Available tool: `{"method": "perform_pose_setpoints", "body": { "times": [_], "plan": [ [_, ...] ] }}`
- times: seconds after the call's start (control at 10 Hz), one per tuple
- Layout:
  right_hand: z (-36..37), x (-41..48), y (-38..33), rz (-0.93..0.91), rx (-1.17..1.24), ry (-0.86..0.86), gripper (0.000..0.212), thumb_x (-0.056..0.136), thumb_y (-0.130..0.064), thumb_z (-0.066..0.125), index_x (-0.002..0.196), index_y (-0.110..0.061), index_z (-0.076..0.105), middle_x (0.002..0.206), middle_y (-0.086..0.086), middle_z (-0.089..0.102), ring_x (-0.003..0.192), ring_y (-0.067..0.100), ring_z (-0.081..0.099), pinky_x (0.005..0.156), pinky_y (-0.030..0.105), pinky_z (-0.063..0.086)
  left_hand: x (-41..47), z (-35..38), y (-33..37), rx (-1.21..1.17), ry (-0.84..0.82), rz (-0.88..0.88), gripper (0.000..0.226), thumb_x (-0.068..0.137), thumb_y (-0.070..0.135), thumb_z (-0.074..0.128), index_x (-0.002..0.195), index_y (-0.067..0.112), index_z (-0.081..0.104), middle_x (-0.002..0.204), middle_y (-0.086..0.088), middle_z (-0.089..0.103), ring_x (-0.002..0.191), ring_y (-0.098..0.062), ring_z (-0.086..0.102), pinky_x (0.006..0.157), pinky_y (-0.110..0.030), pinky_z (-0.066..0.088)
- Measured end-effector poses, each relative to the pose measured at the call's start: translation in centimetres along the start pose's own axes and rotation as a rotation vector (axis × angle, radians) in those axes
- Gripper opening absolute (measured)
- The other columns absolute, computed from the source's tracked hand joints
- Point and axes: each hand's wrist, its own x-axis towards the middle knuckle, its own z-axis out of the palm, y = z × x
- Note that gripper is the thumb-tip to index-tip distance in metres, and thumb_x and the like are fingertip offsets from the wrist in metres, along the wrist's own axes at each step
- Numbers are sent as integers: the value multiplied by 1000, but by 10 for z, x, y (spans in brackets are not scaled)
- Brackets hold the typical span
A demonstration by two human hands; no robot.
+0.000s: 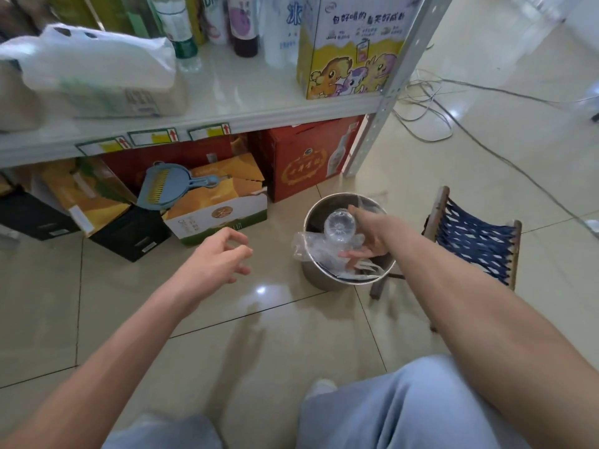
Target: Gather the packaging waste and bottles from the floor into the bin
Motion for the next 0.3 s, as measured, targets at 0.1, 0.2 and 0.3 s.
{"method": "perform_pose_setpoints", "body": {
  "times": [0.1,0.2,0.3],
  "plan": [
    [-6,-17,-1,-52,-317,109,65,89,-46,64,136,-5,46,122,33,63,86,44,76,41,32,57,-9,-1,0,132,16,35,23,100,33,53,122,29,54,105,2,68,97,-15,70,91,-45,57],
    [-5,-38,5,-269,-496,367,44,78,-42,70,102,-7,61,85,21,73,65,30,76,43,26,51,-17,1,-3,151,29,57,22,99,31,52,121,28,53,101,2,68,94,-14,70,85,-40,57],
    [-10,-70,18,-499,-558,624,34,77,-41,72,89,-10,72,73,10,73,59,25,72,55,29,56,-33,8,-12,180,53,57,21,99,26,53,121,25,54,101,3,68,90,-11,70,75,-30,54]
  ]
}}
